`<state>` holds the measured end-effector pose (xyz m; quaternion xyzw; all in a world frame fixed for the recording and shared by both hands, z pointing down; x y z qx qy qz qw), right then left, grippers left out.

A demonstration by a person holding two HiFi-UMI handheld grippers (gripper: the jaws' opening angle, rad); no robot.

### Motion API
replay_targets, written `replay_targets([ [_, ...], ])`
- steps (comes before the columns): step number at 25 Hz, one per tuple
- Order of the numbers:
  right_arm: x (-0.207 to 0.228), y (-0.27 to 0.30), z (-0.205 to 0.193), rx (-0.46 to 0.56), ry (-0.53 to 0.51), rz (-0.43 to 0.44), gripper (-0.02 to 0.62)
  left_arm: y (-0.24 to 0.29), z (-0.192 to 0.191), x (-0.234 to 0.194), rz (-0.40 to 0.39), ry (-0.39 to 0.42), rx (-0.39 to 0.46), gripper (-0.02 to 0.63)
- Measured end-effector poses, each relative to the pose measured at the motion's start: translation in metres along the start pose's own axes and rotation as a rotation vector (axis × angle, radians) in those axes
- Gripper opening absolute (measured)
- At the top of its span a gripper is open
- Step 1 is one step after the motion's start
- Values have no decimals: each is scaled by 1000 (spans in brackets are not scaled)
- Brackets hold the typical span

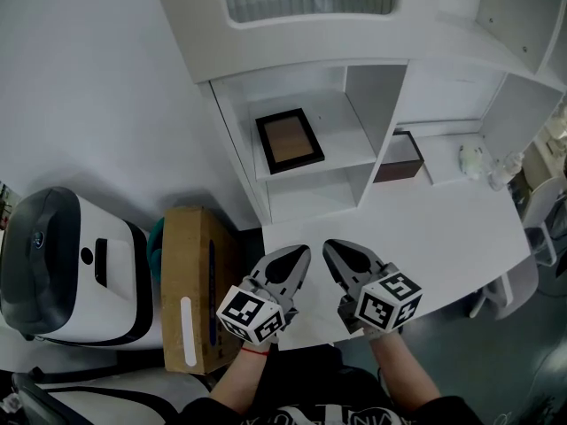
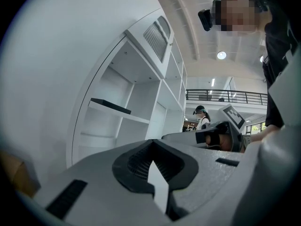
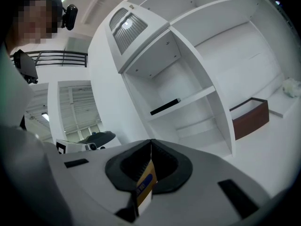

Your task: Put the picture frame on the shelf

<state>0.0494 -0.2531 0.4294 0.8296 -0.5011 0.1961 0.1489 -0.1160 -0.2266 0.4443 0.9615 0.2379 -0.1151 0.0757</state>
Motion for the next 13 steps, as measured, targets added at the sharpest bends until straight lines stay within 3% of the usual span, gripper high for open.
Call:
replay_targets([
  [13,-23,-24,-12,-7,2,38,6,-29,-8,27,31,4,5,3],
])
Point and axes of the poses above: the fingertips, and each gripper's own axes: y forward along the fingers, x to its right, z out of its top, the point moved 9 cm from there along -y, backward along the fingers, and after that the axes turned 13 degrees about z, right-handed, at the moved point
